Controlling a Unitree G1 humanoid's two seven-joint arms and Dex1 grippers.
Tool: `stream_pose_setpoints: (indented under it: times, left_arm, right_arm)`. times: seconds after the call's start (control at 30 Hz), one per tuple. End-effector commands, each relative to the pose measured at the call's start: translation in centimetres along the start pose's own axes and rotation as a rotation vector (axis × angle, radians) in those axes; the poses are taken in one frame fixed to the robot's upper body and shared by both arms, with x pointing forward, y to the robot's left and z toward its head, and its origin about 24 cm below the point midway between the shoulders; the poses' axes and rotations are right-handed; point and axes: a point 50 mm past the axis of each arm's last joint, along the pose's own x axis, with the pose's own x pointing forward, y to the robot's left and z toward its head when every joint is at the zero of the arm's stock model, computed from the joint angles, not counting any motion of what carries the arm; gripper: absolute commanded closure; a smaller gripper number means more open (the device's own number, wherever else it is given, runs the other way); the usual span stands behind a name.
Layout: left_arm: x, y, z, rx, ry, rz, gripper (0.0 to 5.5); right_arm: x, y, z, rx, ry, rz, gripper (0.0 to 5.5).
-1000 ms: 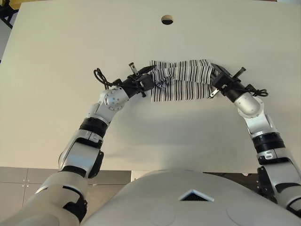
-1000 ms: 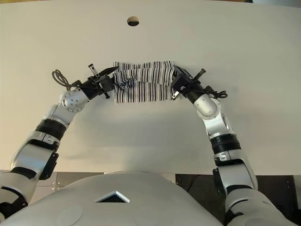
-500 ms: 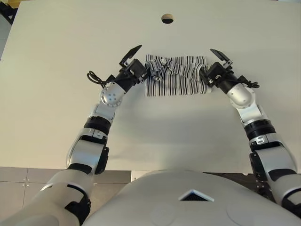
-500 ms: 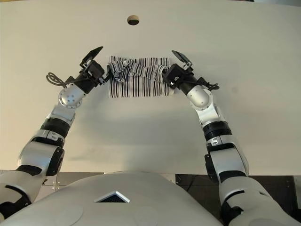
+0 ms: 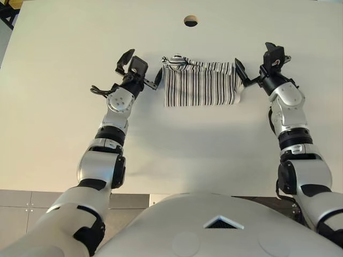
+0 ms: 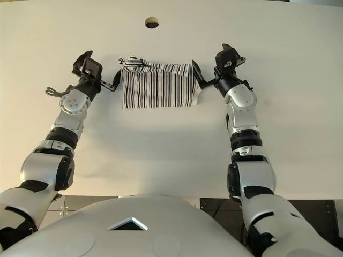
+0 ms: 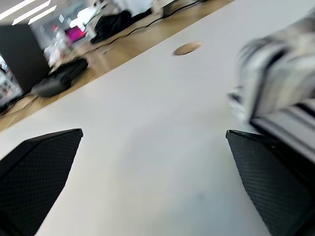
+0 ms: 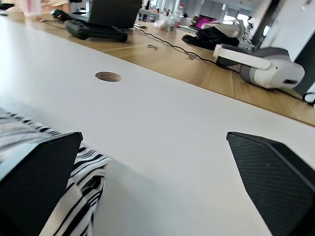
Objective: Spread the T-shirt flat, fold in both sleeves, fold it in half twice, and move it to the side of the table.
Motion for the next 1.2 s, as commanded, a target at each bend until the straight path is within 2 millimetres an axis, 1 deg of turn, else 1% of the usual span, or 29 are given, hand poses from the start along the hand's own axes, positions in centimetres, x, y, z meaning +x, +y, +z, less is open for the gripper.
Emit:
stream_pose_setpoints:
  times: [0.03, 0.13, 0.2, 0.23, 0.27, 0.3, 0.33, 0.37, 0.4, 0.43, 0.47, 0.53, 0.6, 0.67, 0.73, 0.83, 0.93, 1.03, 1.1, 1.2]
  left_arm:
    - [0.9, -0.2, 0.7, -0.146, -0.001, -0.009, 0.02]
    - [0.9, 0.3, 0.1, -0.215, 0.041, 0.043, 0.02]
    - [0.7, 1.1, -0.3, -0.258, 0.059, 0.108, 0.02]
    - [0.5, 1.5, -0.5, -0.266, 0.066, 0.136, 0.02]
    - [0.2, 2.0, -0.8, -0.273, 0.072, 0.174, 0.02]
    - [-0.1, 2.3, -1.1, -0.289, 0.069, 0.213, 0.02]
    - [-0.4, 2.6, -1.3, -0.313, 0.063, 0.249, 0.02]
    - [-0.7, 2.8, -1.5, -0.328, 0.051, 0.287, 0.02]
    - [-0.8, 2.8, -1.6, -0.346, 0.041, 0.315, 0.02]
    - [-0.9, 2.7, -1.7, -0.355, 0.036, 0.331, 0.02]
    - [-0.8, 2.6, -1.5, -0.36, 0.017, 0.337, 0.02]
    - [-0.6, 2.2, -1.0, -0.353, -0.021, 0.343, 0.02]
    - [-0.3, 1.9, -0.6, -0.342, -0.042, 0.349, 0.02]
    - [-0.1, 1.6, -0.4, -0.338, -0.05, 0.344, 0.02]
    - [0.2, 1.2, -0.1, -0.331, -0.053, 0.331, 0.02]
    - [0.5, 0.8, 0.2, -0.331, -0.06, 0.324, 0.02]
    - [0.7, 0.6, 0.3, -0.331, -0.061, 0.317, 0.02]
    - [0.6, 0.8, 0.1, -0.336, -0.055, 0.329, 0.02]
    - [0.6, 0.9, 0.0, -0.343, -0.051, 0.331, 0.02]
    - [0.7, 0.5, 0.1, -0.358, -0.053, 0.311, 0.02]
  right_arm:
    - [1.0, 0.4, 0.1, 0.152, 0.013, -0.016, 0.0]
    - [1.1, 0.2, 0.5, 0.192, -0.016, -0.066, 0.0]
    - [0.2, 0.7, 2.6, 0.048, -0.161, -0.058, 0.0]
    - [-0.4, 1.5, 3.8, -0.022, -0.245, -0.021, 0.0]
    - [-1.3, 2.9, 5.4, -0.107, -0.34, 0.049, 0.0]
    - [-2.1, 4.8, 6.6, -0.183, -0.411, 0.15, 0.0]
    - [-2.6, 6.6, 7.2, -0.237, -0.448, 0.24, 0.0]
    - [-2.7, 8.4, 7.1, -0.305, -0.446, 0.33, 0.0]
    - [-2.5, 9.5, 6.6, -0.35, -0.416, 0.392, 0.0]
    - [-2.1, 9.9, 6.0, -0.388, -0.375, 0.42, 0.0]
    - [-1.0, 10.2, 4.9, -0.433, -0.305, 0.436, 0.0]
    - [0.7, 10.1, 3.7, -0.492, -0.211, 0.438, 0.0]
    - [1.8, 10.3, 3.7, -0.519, -0.19, 0.448, 0.0]
    - [2.1, 11.0, 4.0, -0.503, -0.198, 0.498, 0.0]
    - [2.6, 11.4, 3.8, -0.464, -0.171, 0.525, 0.0]
    - [4.0, 10.8, 2.5, -0.353, -0.03, 0.488, 0.0]
    - [5.1, 9.0, 2.1, -0.269, 0.05, 0.385, 0.0]
    - [5.8, 5.3, 2.4, -0.196, 0.108, 0.181, 0.0]
    - [5.6, 3.3, 2.7, -0.148, 0.113, 0.095, 0.0]
    - [4.9, 0.3, 3.0, -0.028, 0.09, -0.005, 0.0]
